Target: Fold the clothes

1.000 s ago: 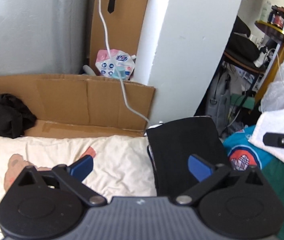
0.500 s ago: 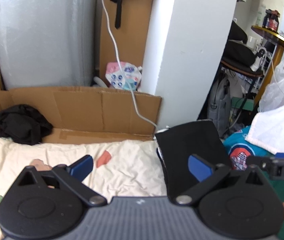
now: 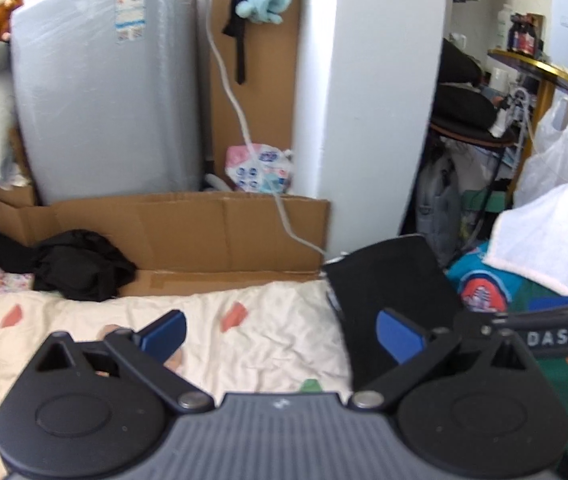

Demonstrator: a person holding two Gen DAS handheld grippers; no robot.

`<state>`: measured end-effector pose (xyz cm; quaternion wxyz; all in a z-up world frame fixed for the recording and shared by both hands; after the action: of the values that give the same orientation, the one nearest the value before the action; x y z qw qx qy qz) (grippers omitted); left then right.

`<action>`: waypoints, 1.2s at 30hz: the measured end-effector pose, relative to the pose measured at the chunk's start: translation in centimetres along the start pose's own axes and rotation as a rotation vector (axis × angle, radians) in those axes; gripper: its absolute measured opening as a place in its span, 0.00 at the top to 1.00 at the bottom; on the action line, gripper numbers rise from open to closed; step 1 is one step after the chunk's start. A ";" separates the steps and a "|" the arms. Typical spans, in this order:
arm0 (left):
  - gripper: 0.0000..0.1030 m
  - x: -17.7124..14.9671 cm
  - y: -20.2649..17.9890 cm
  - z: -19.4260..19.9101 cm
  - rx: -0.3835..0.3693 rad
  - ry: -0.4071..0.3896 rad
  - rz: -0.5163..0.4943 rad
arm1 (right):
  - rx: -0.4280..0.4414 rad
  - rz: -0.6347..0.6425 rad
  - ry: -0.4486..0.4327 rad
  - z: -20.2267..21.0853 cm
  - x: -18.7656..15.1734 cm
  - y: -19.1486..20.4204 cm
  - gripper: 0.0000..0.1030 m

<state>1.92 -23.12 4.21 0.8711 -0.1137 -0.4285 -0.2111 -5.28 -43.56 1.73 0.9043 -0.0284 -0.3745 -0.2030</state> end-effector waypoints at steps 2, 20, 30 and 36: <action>0.00 -0.5 0.7 0.4 0.015 0.011 0.008 | -0.026 0.015 -0.006 0.4 -0.3 0.6 0.00; 0.00 -5.2 5.8 5.0 0.143 0.080 0.060 | 0.033 0.001 0.008 5.9 -5.1 4.3 0.00; 0.00 -5.2 6.8 7.3 0.195 0.048 0.118 | 0.069 0.040 0.000 8.4 -7.2 7.2 0.00; 0.00 -5.1 5.5 7.8 0.133 0.050 0.105 | 0.077 0.058 -0.010 8.9 -7.7 8.5 0.00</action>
<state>-3.72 -13.92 4.77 0.8971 -0.0725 -0.4132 -0.1387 -12.80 -31.28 3.67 0.9084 -0.0054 -0.3856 -0.1618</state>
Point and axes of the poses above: each gripper's, at about its wrist camera, not at the fingertips, and z roughly against the way its jaws point, y to its left, x to its top, the point moved 3 cm from there along -z, roughly the way its jaws point, and after that the axes turned 5 degrees about -y, right-handed, at the moved point
